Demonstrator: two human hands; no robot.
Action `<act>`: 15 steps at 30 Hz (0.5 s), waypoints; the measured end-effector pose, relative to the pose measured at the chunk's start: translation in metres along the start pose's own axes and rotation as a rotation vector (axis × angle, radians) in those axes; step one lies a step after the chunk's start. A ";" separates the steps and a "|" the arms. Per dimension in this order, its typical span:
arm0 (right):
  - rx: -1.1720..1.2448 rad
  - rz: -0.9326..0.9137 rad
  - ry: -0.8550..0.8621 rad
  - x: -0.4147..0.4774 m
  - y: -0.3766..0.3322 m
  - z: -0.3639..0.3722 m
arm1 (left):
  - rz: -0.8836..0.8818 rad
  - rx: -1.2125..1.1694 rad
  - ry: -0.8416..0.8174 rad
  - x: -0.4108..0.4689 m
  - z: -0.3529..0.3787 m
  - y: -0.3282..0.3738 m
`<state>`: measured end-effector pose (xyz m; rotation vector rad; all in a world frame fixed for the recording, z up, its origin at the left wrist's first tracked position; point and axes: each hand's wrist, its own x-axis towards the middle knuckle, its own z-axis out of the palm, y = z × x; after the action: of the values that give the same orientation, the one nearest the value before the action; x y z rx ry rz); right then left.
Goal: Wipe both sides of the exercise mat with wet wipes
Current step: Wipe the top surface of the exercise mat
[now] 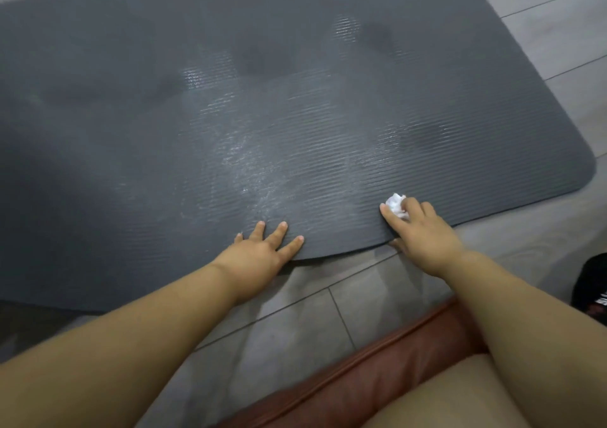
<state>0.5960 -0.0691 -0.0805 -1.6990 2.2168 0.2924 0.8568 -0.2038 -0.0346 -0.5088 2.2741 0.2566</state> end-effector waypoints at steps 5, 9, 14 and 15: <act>0.008 0.010 0.037 0.004 -0.031 -0.008 | -0.066 0.047 0.040 -0.019 -0.005 -0.025; 0.065 -0.029 0.208 0.008 -0.050 -0.015 | -0.104 0.083 0.092 -0.034 -0.013 -0.046; 0.128 -0.122 0.389 0.008 -0.083 -0.027 | -0.154 0.120 0.117 -0.054 -0.024 -0.069; 0.107 -0.156 0.399 0.007 -0.091 -0.029 | -0.165 0.122 0.106 -0.057 -0.025 -0.075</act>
<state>0.6776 -0.1103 -0.0526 -1.9939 2.2930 -0.2202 0.9089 -0.2635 0.0225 -0.6554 2.3167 0.0085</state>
